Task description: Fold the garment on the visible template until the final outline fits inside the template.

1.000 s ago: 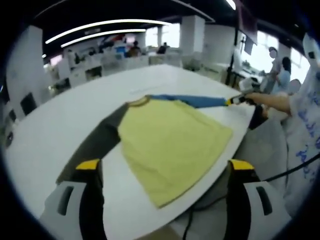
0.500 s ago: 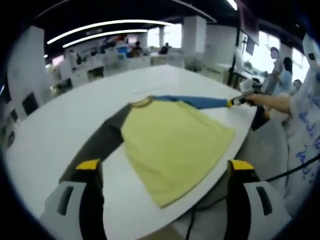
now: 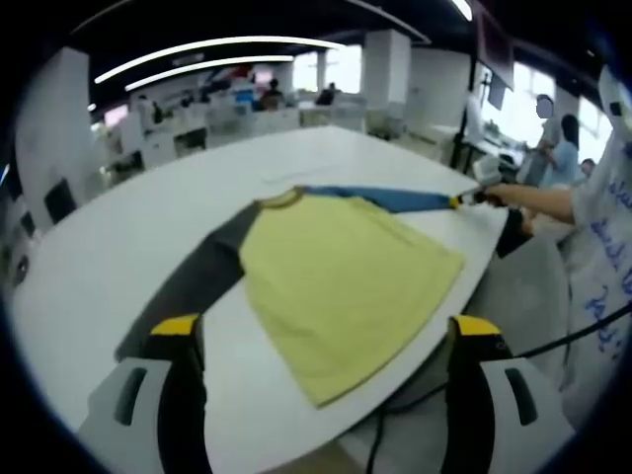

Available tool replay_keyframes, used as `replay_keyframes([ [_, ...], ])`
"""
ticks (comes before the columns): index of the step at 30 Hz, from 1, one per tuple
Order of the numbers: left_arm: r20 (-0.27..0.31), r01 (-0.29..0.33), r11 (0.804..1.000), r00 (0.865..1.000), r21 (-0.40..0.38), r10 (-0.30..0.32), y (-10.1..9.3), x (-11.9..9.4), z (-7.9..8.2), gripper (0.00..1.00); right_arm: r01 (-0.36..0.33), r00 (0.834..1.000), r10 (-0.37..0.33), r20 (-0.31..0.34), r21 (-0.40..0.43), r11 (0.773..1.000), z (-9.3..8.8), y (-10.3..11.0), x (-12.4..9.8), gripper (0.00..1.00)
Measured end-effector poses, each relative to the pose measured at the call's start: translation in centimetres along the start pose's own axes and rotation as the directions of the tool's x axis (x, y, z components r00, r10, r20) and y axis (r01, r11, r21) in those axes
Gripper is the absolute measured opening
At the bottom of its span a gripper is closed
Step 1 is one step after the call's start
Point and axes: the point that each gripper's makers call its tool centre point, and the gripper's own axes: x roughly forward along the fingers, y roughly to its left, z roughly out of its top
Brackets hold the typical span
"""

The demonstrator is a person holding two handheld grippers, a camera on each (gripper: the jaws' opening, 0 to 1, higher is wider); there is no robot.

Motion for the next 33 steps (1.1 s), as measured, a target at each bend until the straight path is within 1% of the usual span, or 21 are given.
replay_keyframes([
  [4,0.006,-0.003,1.000,1.000,-0.008,0.003,0.2,-0.2,0.0,0.97,-0.005,1.000,0.005,-0.020,-0.018,1.000,0.0,-0.3,0.3,0.03],
  [8,0.012,-0.009,1.000,1.000,-0.004,0.009,0.3,-0.4,-0.1,0.98,0.009,1.000,-0.009,-0.026,-0.022,1.000,0.2,-0.9,0.0,0.03],
  [10,0.010,-0.009,1.000,1.000,-0.006,0.009,0.3,-0.4,-0.2,0.97,0.009,1.000,-0.009,-0.011,0.005,1.000,0.7,-1.2,-0.1,0.02],
  [12,0.009,-0.010,1.000,1.000,-0.008,0.010,0.2,-0.5,-0.4,0.97,0.014,1.000,-0.014,-0.007,0.009,1.000,1.3,-1.4,-0.3,0.02],
  [15,0.011,-0.013,1.000,1.000,-0.016,0.013,0.3,-0.6,-0.5,0.97,0.038,0.999,-0.038,-0.001,-0.013,0.999,2.2,-2.1,-0.9,0.02],
  [17,0.023,-0.024,1.000,0.999,-0.021,0.024,0.5,-0.7,-0.3,0.96,0.049,0.999,-0.048,0.012,-0.020,0.999,3.5,-2.5,-1.4,0.02],
  [20,0.031,-0.024,1.000,0.999,-0.020,0.025,0.5,-0.8,-0.2,0.97,0.066,0.997,-0.065,0.042,-0.043,0.997,6.2,-3.1,-1.9,0.02],
  [22,0.035,-0.020,1.000,0.999,-0.017,0.021,0.4,-0.9,-0.1,0.97,0.074,0.996,-0.071,0.057,-0.055,0.996,7.0,-3.5,-1.4,0.02],
  [24,0.038,-0.019,1.000,0.999,-0.017,0.020,0.4,-0.9,0.0,0.97,0.077,0.995,-0.072,0.074,-0.070,0.995,8.6,-3.8,-1.2,0.02],
  [25,0.044,-0.017,1.000,0.999,-0.018,0.018,0.3,-1.0,0.1,0.97,0.079,0.994,-0.072,0.083,-0.082,0.993,9.7,-3.7,-1.8,0.02],
  [26,0.050,-0.012,1.000,0.999,-0.019,0.013,0.2,-1.1,0.2,0.97,0.080,0.993,-0.072,0.091,-0.090,0.993,10.3,-3.5,-2.0,0.02],
  [28,0.069,-0.009,1.000,0.998,-0.028,0.011,0.1,-1.3,0.5,0.97,0.083,0.992,-0.072,0.102,-0.108,0.991,10.8,-2.9,-2.0,0.02],
  [32,0.069,-0.023,1.000,0.997,-0.020,0.024,0.3,-1.6,0.4,0.99,0.086,0.989,-0.069,0.128,-0.126,0.988,12.7,-2.3,-2.4,0.02],
  [33,0.067,-0.022,1.000,0.997,-0.018,0.023,0.3,-1.6,0.4,0.99,0.083,0.989,-0.066,0.133,-0.128,0.988,12.9,-2.9,-2.3,0.02],
])
